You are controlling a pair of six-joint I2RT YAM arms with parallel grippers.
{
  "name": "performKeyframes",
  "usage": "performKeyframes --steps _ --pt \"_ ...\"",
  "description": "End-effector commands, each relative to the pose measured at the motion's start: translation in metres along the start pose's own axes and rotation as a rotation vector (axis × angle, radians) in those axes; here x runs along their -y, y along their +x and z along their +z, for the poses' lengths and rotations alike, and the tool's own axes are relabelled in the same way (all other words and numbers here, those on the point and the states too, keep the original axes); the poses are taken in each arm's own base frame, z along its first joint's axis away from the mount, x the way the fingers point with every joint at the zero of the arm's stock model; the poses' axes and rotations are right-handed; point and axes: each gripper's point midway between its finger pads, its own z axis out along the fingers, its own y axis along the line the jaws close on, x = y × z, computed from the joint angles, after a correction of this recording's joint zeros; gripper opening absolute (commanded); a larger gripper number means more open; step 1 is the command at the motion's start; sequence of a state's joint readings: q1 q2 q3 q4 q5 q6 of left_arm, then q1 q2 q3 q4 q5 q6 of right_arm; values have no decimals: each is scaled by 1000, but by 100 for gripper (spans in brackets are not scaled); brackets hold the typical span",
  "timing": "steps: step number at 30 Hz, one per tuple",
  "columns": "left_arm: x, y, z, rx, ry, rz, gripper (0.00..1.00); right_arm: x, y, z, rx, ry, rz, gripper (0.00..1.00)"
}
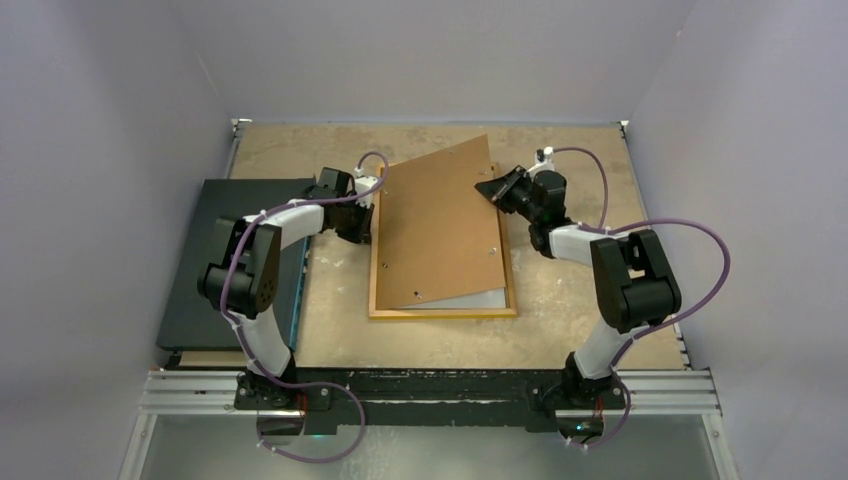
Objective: Put the photo into the frame
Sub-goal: Place the photo frame item in the photo frame.
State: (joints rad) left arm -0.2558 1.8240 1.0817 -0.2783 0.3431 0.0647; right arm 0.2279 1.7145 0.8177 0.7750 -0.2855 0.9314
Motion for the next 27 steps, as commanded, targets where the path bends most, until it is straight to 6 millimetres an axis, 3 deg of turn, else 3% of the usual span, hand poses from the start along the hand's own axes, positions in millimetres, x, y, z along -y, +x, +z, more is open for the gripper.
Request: performKeyframes --steps 1,8,12,17,21,27 --pt "12 1 2 1 55 9 9 -6 -5 5 18 28 -146 7" --pt "10 -3 -2 10 41 6 9 7 12 15 -71 200 -264 48" --pt "10 -7 -7 13 40 13 9 16 19 18 -120 315 -340 77" --pt "4 -9 -13 25 30 12 9 31 21 17 -147 446 -393 97" --pt "1 -9 -15 28 26 9 9 39 23 14 -156 527 -418 99" --pt "-1 -9 -17 32 25 -1 9 34 16 7 -149 583 -467 99"
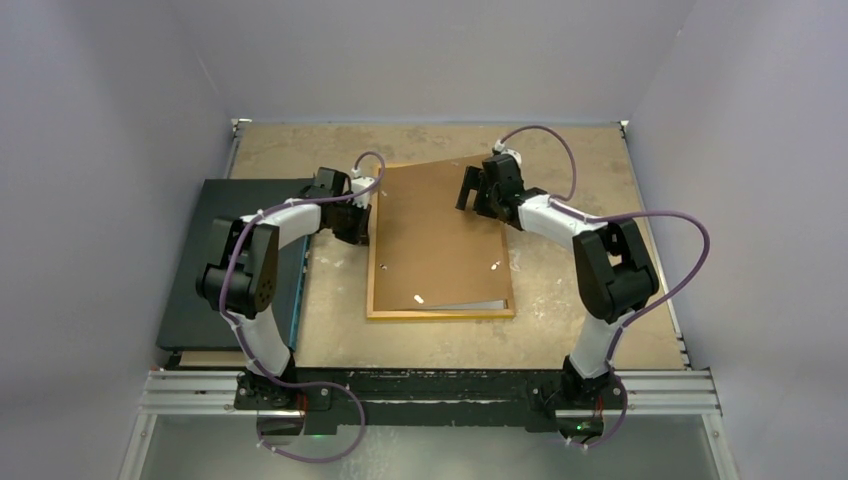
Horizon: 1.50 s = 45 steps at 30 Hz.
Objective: Put the photo into the frame
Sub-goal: Place the photo frame item in the photo frame.
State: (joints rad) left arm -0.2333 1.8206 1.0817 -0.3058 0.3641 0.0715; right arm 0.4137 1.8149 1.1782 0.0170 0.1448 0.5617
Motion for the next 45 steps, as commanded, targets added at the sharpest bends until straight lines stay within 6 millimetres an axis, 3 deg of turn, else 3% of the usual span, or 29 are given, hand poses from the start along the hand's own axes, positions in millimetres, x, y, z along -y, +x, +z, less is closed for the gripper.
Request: performKeyframes --steps 1,15,19,21,24,26,27,28,33,37,40,45 --pt "3 -14 -13 46 14 18 9 0 -28 -14 50 90 -61 99" --pt "3 -14 -16 45 11 20 9 4 -34 -31 65 166 -107 99" --pt "2 -15 -19 47 15 23 8 -4 -43 -42 98 128 -77 99" --pt "2 -16 -22 50 23 19 9 -21 -44 -48 111 46 -55 99" --pt "5 -20 -28 52 58 12 10 -51 -29 -57 106 -90 -24 98" --pt "9 -25 -34 61 90 5 11 -77 -17 -65 98 -214 -4 87" --pt "14 -27 -38 65 116 2 12 -91 -2 -70 63 -291 7 80" --pt "16 -29 -40 72 128 2 14 -103 0 -73 71 -347 10 76" --pt "38 -24 -48 74 234 -4 22 -162 58 -95 -5 -591 -49 70" --pt "35 -5 -39 30 231 -15 22 -182 96 -97 -58 -690 -85 70" --pt "36 7 -33 3 244 -36 22 -188 111 -94 -79 -731 -96 69" --pt "34 10 -27 -7 245 -50 21 -194 128 -88 -110 -773 -117 66"
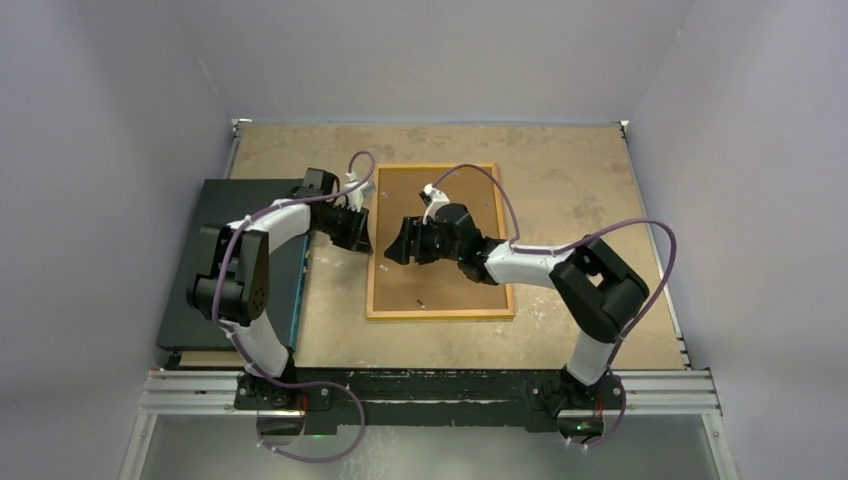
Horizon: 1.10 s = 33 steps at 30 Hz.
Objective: Put the photo into the frame
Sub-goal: Place the photo frame item in the photo frame, then install the photo frame at the center of the board.
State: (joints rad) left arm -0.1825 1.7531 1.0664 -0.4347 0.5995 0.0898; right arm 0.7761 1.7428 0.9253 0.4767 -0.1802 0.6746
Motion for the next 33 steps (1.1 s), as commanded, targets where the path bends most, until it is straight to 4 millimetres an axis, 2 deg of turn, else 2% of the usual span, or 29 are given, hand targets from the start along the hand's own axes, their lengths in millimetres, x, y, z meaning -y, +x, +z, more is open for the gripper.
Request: performKeyframes --steps 1,8,12,18,28,31,33 --pt "0 0 4 10 24 4 21 -20 -2 8 19 -112 -20 66" --pt "-15 9 11 -11 -39 -10 21 -17 12 24 -24 -104 -48 63" --pt "-21 11 12 -5 -69 -9 24 -17 19 30 -43 -99 -68 63" --pt "-18 17 18 -5 -43 -24 25 -17 30 38 -65 -102 -81 62" --pt "-21 24 24 -33 -38 -42 17 -17 44 48 -103 -97 -85 59" --pt "-20 25 24 -31 -35 -51 17 -20 47 49 -109 -106 -89 59" --pt "-19 25 23 -28 -32 -56 13 -23 50 50 -114 -111 -90 58"
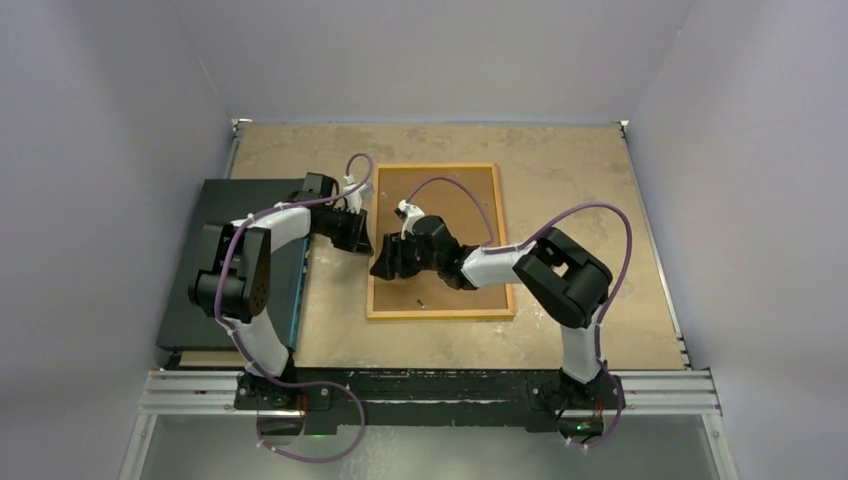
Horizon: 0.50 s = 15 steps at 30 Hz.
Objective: Put the photo into the frame
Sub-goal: Install the photo frame at the center of the board.
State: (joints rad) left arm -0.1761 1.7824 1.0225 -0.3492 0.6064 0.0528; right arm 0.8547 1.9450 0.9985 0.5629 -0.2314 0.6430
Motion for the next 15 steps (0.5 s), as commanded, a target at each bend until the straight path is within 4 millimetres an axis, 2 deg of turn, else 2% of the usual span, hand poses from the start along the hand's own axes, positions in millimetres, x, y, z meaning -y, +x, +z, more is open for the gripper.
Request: performKeyframes --steps 1,13,15 --pt "-12 17 11 -41 -36 -21 12 -16 -2 6 -2 -47 -36 58" --pt "-15 18 10 -43 -53 -12 10 -15 4 12 -10 -30 -33 55" --pt "-16 18 10 -44 -56 -10 10 -21 3 11 -18 -54 -43 55"
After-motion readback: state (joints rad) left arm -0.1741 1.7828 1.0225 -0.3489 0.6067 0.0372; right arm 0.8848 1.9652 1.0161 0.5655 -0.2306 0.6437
